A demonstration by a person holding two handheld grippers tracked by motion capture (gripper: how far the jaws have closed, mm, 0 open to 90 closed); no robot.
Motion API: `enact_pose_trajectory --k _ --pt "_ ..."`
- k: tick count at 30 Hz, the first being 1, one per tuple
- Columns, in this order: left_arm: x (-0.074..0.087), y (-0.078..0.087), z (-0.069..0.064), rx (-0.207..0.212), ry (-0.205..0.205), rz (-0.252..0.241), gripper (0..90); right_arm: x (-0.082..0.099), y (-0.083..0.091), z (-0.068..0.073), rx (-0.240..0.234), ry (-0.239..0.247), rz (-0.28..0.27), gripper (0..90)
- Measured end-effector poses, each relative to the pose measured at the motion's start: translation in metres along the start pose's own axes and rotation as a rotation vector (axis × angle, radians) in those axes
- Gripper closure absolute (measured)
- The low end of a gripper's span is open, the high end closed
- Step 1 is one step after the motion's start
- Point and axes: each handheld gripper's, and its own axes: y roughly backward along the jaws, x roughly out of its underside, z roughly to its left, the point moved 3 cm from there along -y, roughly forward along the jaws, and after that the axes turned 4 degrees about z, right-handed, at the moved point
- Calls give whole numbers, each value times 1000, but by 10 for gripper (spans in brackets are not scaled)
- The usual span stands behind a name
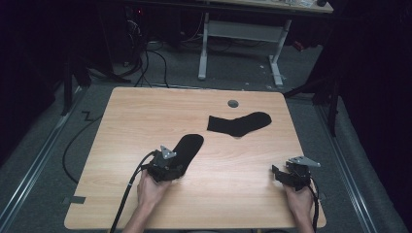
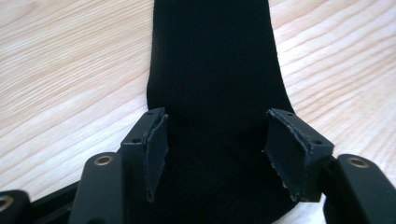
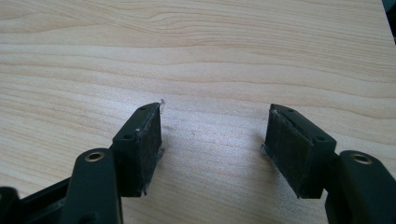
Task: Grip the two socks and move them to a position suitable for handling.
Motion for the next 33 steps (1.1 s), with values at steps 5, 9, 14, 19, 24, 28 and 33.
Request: enact_pose_trajectory --k 5,9,14,19,24,28,33 --pt "-1 -1 -6 49 -68 -4 391 0 1 2 -15 19 -8 434" --pt "-2 -2 -9 72 -96 -12 390 0 1 2 -24 27 -12 477" --pt "-6 -5 -18 103 -140 -6 389 0 2 7 -45 51 -9 510" --pt "-13 -9 -26 135 -182 11 384 -5 -1 17 -80 85 -2 543" --pt "-16 -14 -34 145 -195 -14 382 -12 4 23 -99 67 -53 541" --pt "-21 -18 -41 162 -213 -19 376 -29 6 37 -145 102 -84 567" --pt "-26 -23 -52 171 -243 -29 368 -42 -4 60 -199 192 -58 616"
